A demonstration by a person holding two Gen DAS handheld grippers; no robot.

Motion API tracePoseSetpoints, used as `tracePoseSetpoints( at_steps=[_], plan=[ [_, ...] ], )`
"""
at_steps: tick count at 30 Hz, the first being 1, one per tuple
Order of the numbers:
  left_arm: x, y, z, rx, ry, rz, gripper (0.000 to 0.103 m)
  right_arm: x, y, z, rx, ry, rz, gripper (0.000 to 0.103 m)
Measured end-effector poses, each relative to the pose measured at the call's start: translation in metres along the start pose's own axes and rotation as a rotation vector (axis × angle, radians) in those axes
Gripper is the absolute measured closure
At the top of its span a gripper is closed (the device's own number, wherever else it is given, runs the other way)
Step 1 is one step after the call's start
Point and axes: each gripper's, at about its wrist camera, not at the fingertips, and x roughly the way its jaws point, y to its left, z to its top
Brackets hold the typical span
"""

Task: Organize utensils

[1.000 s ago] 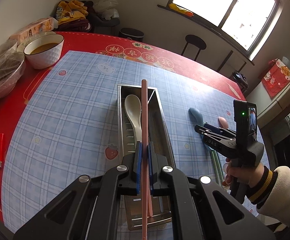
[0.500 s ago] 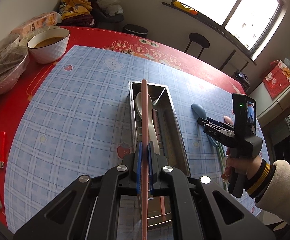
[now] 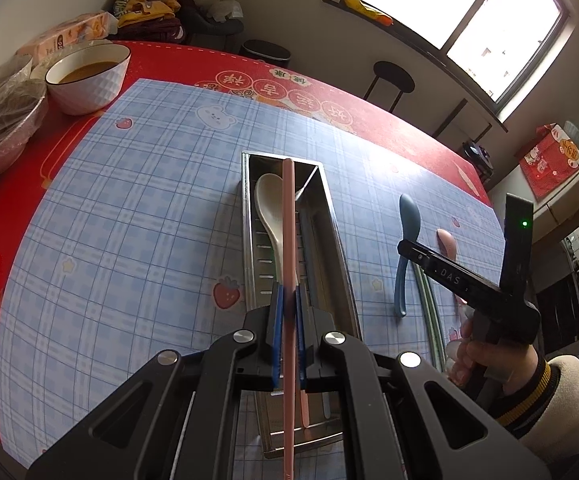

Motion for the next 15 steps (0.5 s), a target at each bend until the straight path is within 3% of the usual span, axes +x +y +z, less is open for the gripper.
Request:
tracePoseSetpoints(
  at_steps=[1,2,15],
  plan=[
    [0.002,-0.002,0.0,0.002,0.004,-0.004,0.097,-0.005,0.0,-0.001,0.007,-0.007,0.01,0.083],
    [0.003,-0.005,0.0,0.003,0.008,-0.008,0.097,-0.011,-0.001,-0.003,0.013,-0.016,0.014,0.103],
    [0.012,-0.02,0.0,0.03,0.031,-0.02,0.097,-0.02,-0.005,-0.008,0.022,0.009,0.101,0.101]
  ],
)
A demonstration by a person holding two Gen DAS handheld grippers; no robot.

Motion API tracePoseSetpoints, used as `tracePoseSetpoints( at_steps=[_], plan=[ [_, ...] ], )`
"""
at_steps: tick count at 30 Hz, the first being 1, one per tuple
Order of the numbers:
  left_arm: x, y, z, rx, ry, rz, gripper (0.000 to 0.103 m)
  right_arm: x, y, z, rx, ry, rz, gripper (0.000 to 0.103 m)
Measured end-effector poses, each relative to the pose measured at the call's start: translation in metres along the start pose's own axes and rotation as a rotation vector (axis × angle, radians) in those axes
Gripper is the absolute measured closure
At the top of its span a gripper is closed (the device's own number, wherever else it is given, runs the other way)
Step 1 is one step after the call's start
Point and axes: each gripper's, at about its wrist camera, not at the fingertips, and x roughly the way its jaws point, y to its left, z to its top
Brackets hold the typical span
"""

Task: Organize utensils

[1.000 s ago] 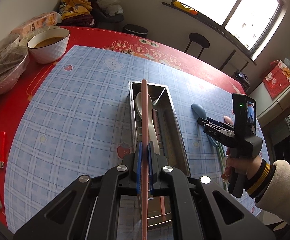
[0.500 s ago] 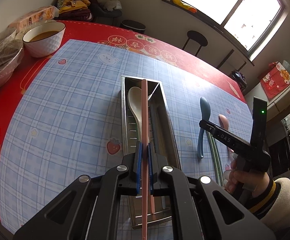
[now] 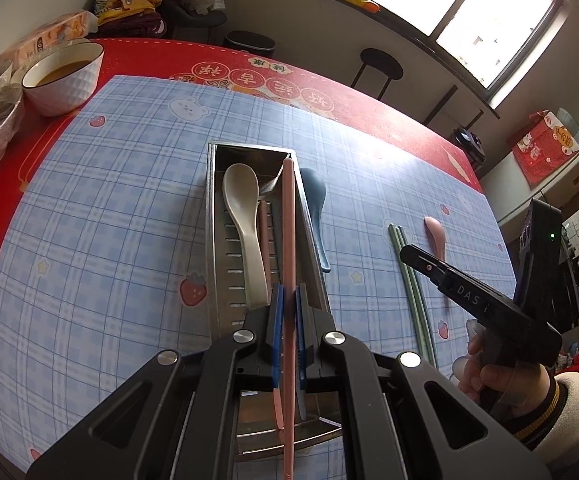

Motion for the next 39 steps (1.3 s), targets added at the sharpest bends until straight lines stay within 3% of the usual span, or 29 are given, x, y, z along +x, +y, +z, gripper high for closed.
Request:
tracePoseSetpoints(
  at_steps=[3,10,12,13,14,18,20,27,31,35,39],
  plan=[
    [-0.004,0.005,0.002,-0.004,-0.01,0.01,0.097,0.013,0.0,0.007,0.028,0.031,0.049,0.101],
    [-0.012,0.015,0.006,-0.005,-0.034,0.027,0.097,0.053,0.014,0.021,-0.039,0.098,0.042,0.098],
    [-0.014,0.019,0.007,-0.01,-0.039,0.033,0.097,0.065,0.018,0.026,-0.062,0.109,0.028,0.086],
    [-0.014,0.022,0.008,-0.014,-0.04,0.037,0.097,0.07,0.02,0.028,-0.071,0.108,0.027,0.066],
    [-0.015,0.024,0.008,-0.019,-0.041,0.039,0.097,0.073,0.021,0.03,-0.08,0.102,0.027,0.061],
    [-0.016,0.032,0.011,-0.034,-0.044,0.048,0.097,0.085,0.027,0.038,-0.123,0.087,-0.003,0.063],
    [-0.016,0.034,0.012,-0.038,-0.045,0.049,0.097,0.093,0.029,0.042,-0.129,0.103,-0.004,0.07],
    [-0.014,0.034,0.012,-0.044,-0.039,0.053,0.097,0.106,0.038,0.049,-0.151,0.115,0.013,0.071],
    [-0.014,0.033,0.013,-0.046,-0.039,0.054,0.097,0.107,0.044,0.045,-0.227,0.12,-0.008,0.071],
    [-0.011,0.03,0.013,-0.041,-0.038,0.048,0.097,0.103,0.045,0.04,-0.284,0.15,-0.012,0.089],
    [-0.01,0.024,0.014,-0.033,-0.039,0.04,0.097,0.09,0.034,0.029,-0.309,0.142,-0.05,0.093]
  ],
)
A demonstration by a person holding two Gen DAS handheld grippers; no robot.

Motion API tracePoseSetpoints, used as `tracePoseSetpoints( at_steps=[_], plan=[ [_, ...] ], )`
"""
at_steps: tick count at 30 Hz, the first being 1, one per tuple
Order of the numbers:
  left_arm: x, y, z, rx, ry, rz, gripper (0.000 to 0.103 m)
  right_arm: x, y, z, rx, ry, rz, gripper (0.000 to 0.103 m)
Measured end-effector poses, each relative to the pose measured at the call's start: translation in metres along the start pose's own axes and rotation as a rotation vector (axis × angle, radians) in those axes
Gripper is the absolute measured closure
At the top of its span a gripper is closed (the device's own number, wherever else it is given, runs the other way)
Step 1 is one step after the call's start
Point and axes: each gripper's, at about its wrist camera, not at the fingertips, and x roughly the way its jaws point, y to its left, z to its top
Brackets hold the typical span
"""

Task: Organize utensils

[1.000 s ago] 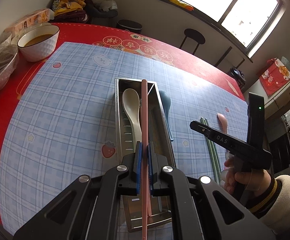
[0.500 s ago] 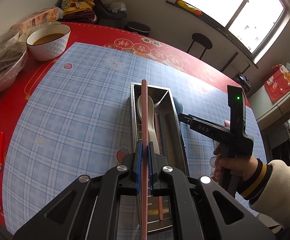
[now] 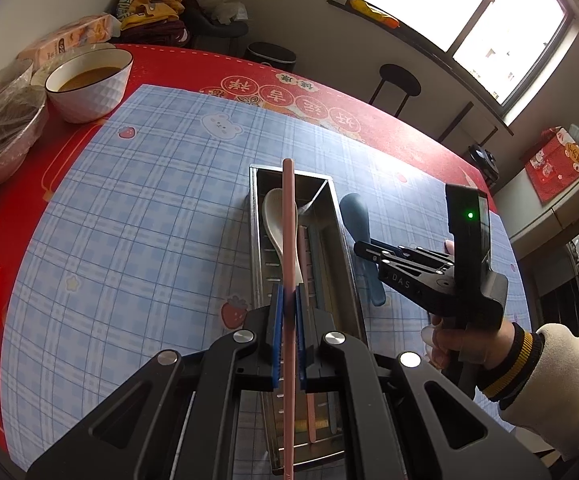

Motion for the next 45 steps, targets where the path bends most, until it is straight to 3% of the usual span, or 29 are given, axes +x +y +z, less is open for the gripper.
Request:
tracePoseSetpoints(
  at_steps=[5,10,18,24,32,40,43,45],
  plan=[
    [0.004,-0.009,-0.001,0.015,0.009,-0.017,0.097,-0.021,-0.031,-0.021,0.059,-0.006,-0.061,0.097],
    [0.011,-0.017,-0.003,0.022,0.031,-0.039,0.097,-0.047,-0.056,-0.042,0.169,-0.038,-0.056,0.097],
    [0.038,-0.022,-0.001,-0.025,0.086,-0.058,0.097,-0.091,-0.052,-0.063,0.287,-0.126,0.002,0.097],
    [0.071,-0.018,0.006,-0.077,0.132,-0.049,0.097,-0.117,-0.057,-0.076,0.306,-0.159,-0.015,0.097],
    [0.098,-0.021,0.005,-0.09,0.175,-0.02,0.097,-0.131,-0.077,-0.099,0.383,-0.16,-0.048,0.097],
    [0.099,-0.028,0.001,-0.046,0.17,-0.006,0.095,-0.14,-0.08,-0.105,0.408,-0.163,-0.052,0.097],
    [0.088,-0.031,0.002,-0.031,0.145,0.004,0.085,-0.145,-0.075,-0.103,0.397,-0.166,-0.045,0.097],
    [0.078,-0.033,0.002,-0.017,0.124,0.013,0.065,-0.148,-0.072,-0.101,0.388,-0.17,-0.042,0.097]
  ],
)
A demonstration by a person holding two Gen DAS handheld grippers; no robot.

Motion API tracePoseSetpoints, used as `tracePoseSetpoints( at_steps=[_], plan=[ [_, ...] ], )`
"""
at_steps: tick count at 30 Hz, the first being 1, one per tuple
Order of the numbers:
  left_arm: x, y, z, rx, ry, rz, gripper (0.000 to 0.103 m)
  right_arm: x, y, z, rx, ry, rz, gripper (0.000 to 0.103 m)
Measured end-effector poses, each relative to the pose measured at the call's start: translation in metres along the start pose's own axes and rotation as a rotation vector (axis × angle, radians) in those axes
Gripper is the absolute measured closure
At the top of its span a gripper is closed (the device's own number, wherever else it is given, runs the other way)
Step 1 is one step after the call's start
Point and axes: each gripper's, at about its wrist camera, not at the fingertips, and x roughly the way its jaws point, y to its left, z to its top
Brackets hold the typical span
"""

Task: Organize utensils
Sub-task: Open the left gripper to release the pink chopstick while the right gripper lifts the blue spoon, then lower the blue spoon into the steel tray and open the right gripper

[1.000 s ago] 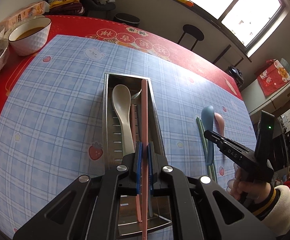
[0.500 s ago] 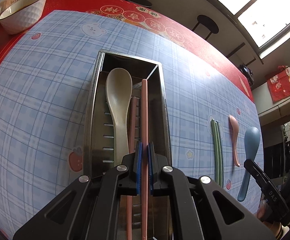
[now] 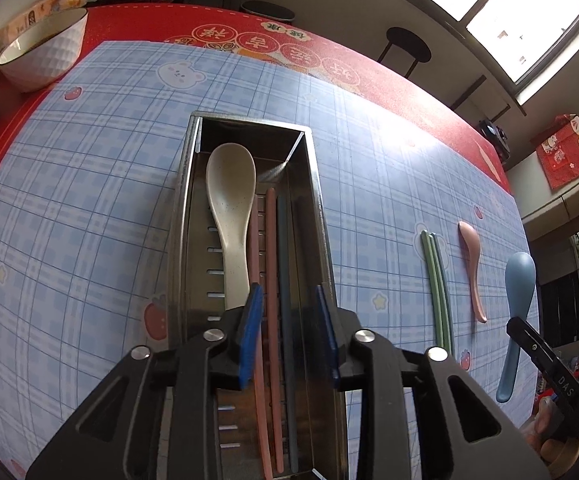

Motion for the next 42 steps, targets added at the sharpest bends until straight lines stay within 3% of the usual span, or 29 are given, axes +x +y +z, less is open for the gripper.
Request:
tracePoseSetpoints(
  at_steps=[6,9,12,26,42],
  plan=[
    [-0.034,-0.002,-0.006,0.046,-0.079,0.075,0.022,-0.009,0.01,0.006,-0.017,-0.009,0.019,0.097],
    [-0.048,0.001,-0.008,0.044,-0.107,0.092,0.011,-0.011,0.019,0.008,-0.038,-0.013,0.028,0.097],
    [-0.056,0.002,-0.01,0.052,-0.113,0.129,0.006,-0.012,0.03,0.009,-0.054,-0.016,0.037,0.097],
    [-0.092,0.031,-0.025,0.081,-0.225,0.18,0.006,-0.005,0.088,0.01,-0.18,-0.066,0.0,0.097],
    [-0.093,0.088,-0.03,0.009,-0.231,0.205,0.006,0.088,0.188,0.019,-0.346,0.106,0.005,0.097]
  ],
)
